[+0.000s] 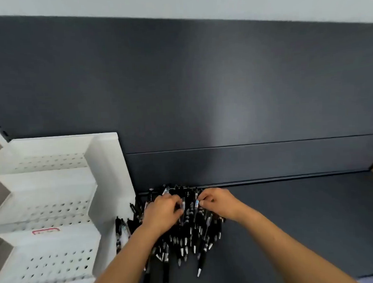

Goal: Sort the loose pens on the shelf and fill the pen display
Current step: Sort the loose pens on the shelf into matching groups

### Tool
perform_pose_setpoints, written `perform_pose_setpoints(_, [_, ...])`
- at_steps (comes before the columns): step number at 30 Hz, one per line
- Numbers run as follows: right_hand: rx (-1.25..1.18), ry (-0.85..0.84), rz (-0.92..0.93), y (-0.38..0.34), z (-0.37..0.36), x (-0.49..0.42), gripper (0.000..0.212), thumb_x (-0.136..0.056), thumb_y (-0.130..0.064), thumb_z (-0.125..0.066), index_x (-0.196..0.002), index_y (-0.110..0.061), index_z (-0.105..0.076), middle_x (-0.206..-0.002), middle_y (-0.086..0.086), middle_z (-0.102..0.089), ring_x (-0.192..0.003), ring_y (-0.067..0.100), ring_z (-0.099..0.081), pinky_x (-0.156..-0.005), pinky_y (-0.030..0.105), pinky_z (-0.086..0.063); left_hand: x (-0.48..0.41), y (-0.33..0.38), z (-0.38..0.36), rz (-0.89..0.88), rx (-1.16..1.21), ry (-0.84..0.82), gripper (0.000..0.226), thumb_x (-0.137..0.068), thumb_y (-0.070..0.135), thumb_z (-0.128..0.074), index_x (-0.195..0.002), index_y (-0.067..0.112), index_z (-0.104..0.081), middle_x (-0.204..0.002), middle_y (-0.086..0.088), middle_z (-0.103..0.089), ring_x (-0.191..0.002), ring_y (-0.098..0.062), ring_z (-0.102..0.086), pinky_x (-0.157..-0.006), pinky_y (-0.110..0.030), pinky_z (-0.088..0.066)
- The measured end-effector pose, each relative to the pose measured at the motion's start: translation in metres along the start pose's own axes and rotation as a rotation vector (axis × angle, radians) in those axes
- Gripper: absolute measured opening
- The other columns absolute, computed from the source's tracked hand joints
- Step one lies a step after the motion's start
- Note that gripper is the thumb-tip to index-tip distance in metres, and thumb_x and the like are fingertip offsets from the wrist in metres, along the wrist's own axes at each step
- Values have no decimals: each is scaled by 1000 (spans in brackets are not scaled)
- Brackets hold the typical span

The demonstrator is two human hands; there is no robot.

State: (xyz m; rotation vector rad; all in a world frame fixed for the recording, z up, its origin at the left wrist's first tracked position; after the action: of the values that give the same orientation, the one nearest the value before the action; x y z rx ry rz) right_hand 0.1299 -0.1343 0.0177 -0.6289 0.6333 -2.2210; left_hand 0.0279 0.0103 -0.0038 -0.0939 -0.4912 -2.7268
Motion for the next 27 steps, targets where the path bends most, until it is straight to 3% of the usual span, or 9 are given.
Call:
perform_pose_setpoints(4, [12, -35, 56, 16, 12, -13, 24, -93, -27, -56, -112, -16, -64, -105, 5, -68, -91, 16, -61, -83, 29, -48, -11, 16, -10, 146, -92, 62, 40, -93, 42, -46, -130, 30, -46, -132, 3, -46, -123, -21, -42, -95, -35, -39])
perform_pose_setpoints(7, [13, -78, 101, 27, 14, -22, 25, -93, -29, -56, -113, -17, -64, -104, 5, -68, -92, 16, -61, -82, 28, -47, -16, 20, -19, 268, -114, 70, 45, -92, 44, -47, -134, 28, -44, -135, 1, -42, -125, -23, -39, -97, -37, -38])
perform_pose_setpoints(15, [40, -189, 183, 40, 6, -42, 24, -93, -30, -56, -113, -20, -64, -104, -1, -65, -92, 11, -57, -82, 24, -44, -23, 30, -36, 480, 77, 69, 41, -89, 40, -56, -127, 31, -47, -130, -2, -34, -123, -26, -36, -101, -38, -34])
perform_pose_setpoints(20, [-17, -194, 197, 38, 4, -47, 22, -93, -28, -57, -111, -19, -65, -99, -2, -64, -89, 11, -58, -77, 20, -43, -24, 28, -33, 478, 81, 154, 32, -87, 31, -57, -117, 24, -48, -123, 0, -44, -118, -24, -43, -98, -37, -36])
perform_pose_setpoints(22, [-37, -189, 183, 38, 6, -49, 21, -93, -27, -57, -111, -18, -65, -94, -5, -62, -85, 10, -57, -74, 19, -42, -22, 25, -28, 433, 188, 184, 28, -89, 29, -55, -113, 22, -44, -101, 2, -57, -106, -23, -54, -89, -37, -40])
perform_pose_setpoints(24, [-56, -172, 148, 39, 6, -50, 20, -94, -27, -56, -110, -18, -64, -90, -6, -61, -82, 11, -57, -71, 20, -43, -19, 20, -25, 375, 386, 207, 23, -91, 24, -55, -111, 20, -43, -73, 6, -54, -79, -21, -59, -75, -36, -45])
perform_pose_setpoints(27, [-38, -168, 97, 35, 2, -49, 19, -94, -25, -55, -109, -17, -65, -78, -11, -56, -73, 11, -57, -67, 21, -43, -14, 10, -19, 358, 607, 278, 20, -94, 15, -53, -112, 16, -45, -67, -1, -56, -51, -14, -54, -55, -28, -45])
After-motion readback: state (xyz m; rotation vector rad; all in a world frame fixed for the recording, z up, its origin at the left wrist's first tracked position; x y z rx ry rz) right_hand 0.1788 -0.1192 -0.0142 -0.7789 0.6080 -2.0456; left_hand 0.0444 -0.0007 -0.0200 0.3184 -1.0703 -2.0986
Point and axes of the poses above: each hand's wrist, its own x-axis away from the middle knuckle, its own z-axis out of the back of the hand, y = z × x, the point moved 3 cm from there along -x, towards the middle knuckle
